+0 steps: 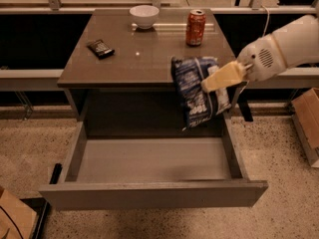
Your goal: Pick blue chip bag from top drawer and place on counter
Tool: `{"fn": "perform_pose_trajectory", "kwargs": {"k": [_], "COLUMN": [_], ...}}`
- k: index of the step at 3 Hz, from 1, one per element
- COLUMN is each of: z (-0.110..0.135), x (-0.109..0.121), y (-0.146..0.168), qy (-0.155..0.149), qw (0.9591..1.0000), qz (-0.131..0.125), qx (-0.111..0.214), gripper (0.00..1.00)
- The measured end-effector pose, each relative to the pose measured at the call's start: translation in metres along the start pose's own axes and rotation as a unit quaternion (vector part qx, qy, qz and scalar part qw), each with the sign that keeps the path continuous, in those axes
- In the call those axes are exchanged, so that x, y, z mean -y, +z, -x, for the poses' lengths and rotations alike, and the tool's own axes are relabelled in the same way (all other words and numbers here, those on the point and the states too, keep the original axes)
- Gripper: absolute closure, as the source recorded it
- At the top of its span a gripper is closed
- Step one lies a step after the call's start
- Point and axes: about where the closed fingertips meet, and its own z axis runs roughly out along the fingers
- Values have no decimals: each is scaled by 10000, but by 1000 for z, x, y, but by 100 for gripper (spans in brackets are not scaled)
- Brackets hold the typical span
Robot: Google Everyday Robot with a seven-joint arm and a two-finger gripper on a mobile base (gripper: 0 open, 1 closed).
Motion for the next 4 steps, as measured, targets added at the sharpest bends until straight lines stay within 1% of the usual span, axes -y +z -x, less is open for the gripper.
{"fn": "perform_pose_trajectory", "kwargs": {"k": [1, 2, 3, 4], "z": [48, 75, 59, 41], "x": [19, 13, 10, 25], "y": [-30, -54, -53, -32], "qy": [-409, -627, -138, 384], "qw": [9984, 9955, 9959, 9907], "qz": [-370, -544, -599, -867], "qx": [154, 462, 666, 971], "gripper": [100, 100, 100, 100]}}
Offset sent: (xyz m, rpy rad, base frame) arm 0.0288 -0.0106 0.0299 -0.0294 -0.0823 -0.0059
